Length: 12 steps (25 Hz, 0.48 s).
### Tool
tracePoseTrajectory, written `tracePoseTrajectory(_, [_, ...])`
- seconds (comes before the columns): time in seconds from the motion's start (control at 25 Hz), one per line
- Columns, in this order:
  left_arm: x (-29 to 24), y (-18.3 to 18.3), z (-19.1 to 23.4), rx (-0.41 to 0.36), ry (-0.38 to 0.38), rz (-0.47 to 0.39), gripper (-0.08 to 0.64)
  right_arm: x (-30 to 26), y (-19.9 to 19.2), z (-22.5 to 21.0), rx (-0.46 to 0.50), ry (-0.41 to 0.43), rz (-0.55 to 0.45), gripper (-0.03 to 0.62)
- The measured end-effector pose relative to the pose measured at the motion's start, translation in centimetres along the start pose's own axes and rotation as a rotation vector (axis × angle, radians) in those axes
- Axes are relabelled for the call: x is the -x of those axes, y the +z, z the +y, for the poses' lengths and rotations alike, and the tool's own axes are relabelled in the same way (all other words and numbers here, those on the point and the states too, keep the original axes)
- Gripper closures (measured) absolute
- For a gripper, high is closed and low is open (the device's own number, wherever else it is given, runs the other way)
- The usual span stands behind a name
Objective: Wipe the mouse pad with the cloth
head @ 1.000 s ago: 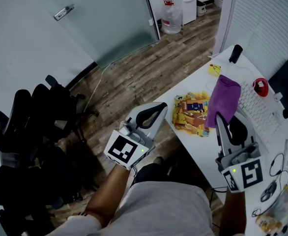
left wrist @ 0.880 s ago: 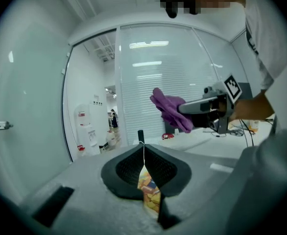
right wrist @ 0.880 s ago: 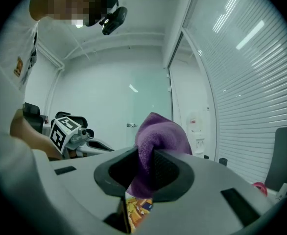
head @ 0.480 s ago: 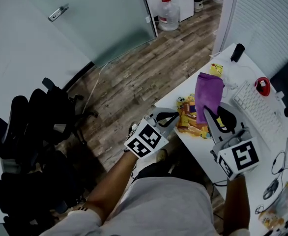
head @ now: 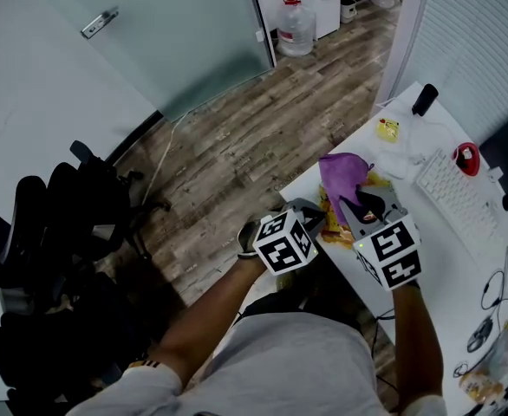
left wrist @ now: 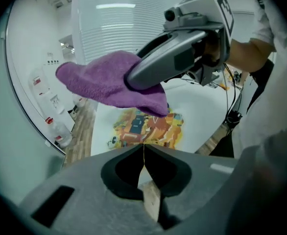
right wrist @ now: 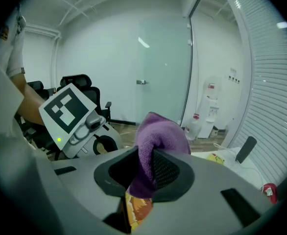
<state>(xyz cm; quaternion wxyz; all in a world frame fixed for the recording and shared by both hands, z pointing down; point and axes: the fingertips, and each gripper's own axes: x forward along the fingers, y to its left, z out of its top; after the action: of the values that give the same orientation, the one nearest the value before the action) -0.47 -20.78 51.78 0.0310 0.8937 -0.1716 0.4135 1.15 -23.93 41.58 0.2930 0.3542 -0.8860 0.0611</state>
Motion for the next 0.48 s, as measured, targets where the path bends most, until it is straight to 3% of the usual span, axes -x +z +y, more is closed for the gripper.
tracePoseTrajectory(0.28, [-1.5, -1.8, 0.1, -0.009, -0.037, 0.053, 0.543, -4.6, -3.5, 0.7, 0.06, 0.057, 0.188, 0.522])
tracePoseTrajectory(0.48, [-2.2, -2.2, 0.2, -0.025, -0.055, 0.076, 0.543, -6.9, -5.0, 1.0, 0.101, 0.087, 0.249, 0.522])
